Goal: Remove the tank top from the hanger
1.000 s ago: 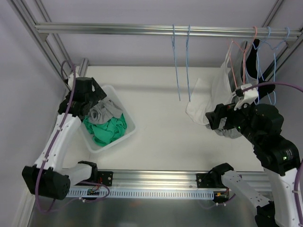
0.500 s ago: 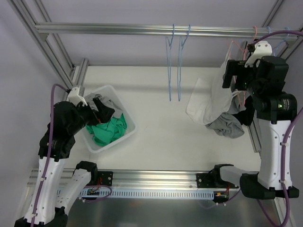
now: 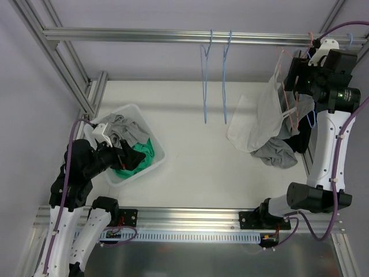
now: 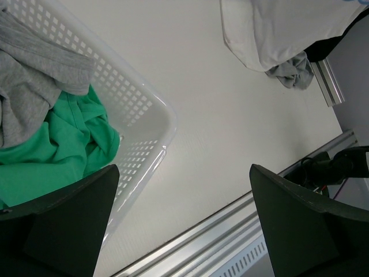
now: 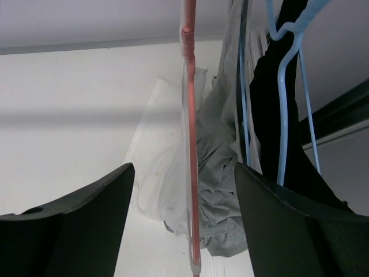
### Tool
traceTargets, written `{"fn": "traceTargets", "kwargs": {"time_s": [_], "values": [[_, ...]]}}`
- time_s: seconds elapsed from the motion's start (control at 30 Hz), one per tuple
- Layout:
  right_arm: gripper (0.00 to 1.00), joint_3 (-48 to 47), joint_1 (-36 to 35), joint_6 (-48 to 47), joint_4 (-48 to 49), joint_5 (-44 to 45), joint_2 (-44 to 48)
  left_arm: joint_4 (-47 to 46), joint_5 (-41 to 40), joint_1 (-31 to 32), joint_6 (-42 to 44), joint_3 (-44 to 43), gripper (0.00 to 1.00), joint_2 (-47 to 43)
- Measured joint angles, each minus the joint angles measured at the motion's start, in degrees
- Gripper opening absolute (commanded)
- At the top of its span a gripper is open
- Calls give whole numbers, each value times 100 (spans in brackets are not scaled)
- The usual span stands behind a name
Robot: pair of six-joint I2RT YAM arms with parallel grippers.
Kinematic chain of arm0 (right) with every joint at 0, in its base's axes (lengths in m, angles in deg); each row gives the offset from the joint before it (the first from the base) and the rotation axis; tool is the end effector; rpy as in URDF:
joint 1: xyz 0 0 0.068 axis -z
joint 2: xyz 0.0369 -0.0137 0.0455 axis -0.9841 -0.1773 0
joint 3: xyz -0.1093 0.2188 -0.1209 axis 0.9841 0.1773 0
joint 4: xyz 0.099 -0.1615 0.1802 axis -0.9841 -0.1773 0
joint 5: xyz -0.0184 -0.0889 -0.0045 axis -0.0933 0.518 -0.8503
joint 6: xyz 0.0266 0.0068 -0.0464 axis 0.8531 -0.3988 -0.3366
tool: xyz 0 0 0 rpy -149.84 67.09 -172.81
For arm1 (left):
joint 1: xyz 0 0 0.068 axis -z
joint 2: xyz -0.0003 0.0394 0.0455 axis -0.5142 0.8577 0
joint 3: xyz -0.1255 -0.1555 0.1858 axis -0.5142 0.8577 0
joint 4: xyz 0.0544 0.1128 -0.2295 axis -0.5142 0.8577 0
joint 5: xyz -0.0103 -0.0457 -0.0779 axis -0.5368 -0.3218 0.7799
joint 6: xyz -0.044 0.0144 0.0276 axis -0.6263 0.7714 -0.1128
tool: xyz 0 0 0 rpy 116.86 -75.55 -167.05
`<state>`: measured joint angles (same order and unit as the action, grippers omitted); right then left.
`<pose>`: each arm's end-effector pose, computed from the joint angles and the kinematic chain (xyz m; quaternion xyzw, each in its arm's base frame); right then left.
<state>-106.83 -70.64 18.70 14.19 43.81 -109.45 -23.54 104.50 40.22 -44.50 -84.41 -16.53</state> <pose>0.2686 -0.0391 0.5093 -0.1005 0.8133 -0.0930 0.5656 0.0908 -0.0300 0.3539 0.0605 0.7920 -0.3107 0.5221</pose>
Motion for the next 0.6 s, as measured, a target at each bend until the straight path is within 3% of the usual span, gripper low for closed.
{"fn": "traceTargets", "kwargs": {"time_s": [0.1, 0.2, 0.37, 0.5, 0.6], "values": [[63, 70, 0, 9, 111, -66, -122, 4, 48, 0, 55, 149, 99, -9], [30, 101, 0, 13, 181, -105, -223, 31, 68, 0, 74, 212, 99, -7], [20, 417, 0, 157, 485, -210, -199, 31, 72, 0, 79, 216, 99, -9], [0, 686, 0, 243, 702, -306, -142, 28, 81, 0, 81, 219, 99, -9], [0, 767, 2, 337, 787, -387, -96, 28, 85, 0, 81, 219, 99, -9]]}}
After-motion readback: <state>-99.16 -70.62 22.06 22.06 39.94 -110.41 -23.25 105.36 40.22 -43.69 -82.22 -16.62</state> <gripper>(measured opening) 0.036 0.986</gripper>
